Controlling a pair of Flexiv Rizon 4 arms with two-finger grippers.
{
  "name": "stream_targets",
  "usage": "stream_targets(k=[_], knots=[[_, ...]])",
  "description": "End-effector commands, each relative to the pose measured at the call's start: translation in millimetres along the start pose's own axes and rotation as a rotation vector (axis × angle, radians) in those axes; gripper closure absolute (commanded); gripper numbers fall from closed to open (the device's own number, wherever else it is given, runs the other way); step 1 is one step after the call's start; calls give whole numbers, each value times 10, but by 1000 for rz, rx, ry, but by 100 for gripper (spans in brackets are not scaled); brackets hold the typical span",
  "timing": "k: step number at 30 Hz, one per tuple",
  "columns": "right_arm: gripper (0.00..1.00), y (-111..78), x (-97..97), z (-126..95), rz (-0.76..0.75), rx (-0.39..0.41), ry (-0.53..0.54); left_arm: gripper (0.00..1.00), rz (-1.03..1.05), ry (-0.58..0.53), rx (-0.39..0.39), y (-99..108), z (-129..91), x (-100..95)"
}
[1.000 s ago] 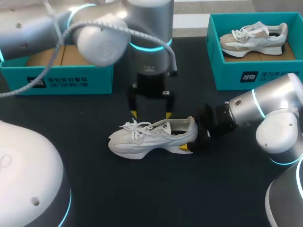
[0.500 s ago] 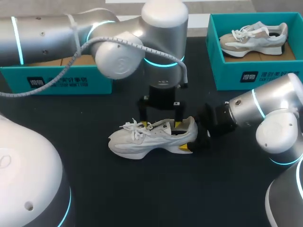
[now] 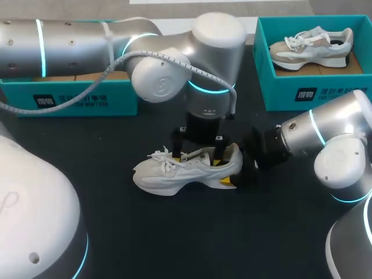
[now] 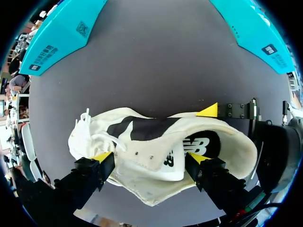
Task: Take the shoe out of the shoebox, open the shoe tongue, remove and reinsert the insole, then place the shoe into the shoebox
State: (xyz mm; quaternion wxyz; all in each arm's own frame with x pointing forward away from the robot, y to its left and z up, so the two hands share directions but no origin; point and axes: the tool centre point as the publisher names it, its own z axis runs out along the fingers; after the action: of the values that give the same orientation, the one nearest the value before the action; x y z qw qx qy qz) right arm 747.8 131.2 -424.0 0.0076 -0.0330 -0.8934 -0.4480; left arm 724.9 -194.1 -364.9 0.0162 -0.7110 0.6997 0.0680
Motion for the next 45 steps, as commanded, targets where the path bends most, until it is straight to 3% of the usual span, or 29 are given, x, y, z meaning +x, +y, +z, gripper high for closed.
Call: stream_targets(k=[1,8,14,16,18,19,20,21,38,45], knots=[[100,-41,-27,128,1,1,-1,0,-16,-38,7,-3,11,-11],[100,-41,-27,128,1,1,-1,0,-52,-141,28,-33,-102,-217],[100,-41,-27,128,1,1,-1,0,-75,-157,63,-38,-274,-354],[100,-41,-27,128,1,1,-1,17,-78,-150,67,-34,-328,-397],[100,-41,-27,128,1,1,-1,51,-77,-135,71,-18,-380,-436],[100,-41,-27,128,1,1,-1,58,-76,-133,73,-12,-393,-443],[100,-41,-27,128,1,1,-1,89,-78,-125,76,-1,-415,-455],[100,-41,-27,128,1,1,-1,100,-72,-116,76,6,-422,-457],[100,-41,-27,128,1,1,-1,100,-100,47,82,272,-407,-565],[100,-41,-27,128,1,1,-1,100,-209,117,90,340,-337,-780]])
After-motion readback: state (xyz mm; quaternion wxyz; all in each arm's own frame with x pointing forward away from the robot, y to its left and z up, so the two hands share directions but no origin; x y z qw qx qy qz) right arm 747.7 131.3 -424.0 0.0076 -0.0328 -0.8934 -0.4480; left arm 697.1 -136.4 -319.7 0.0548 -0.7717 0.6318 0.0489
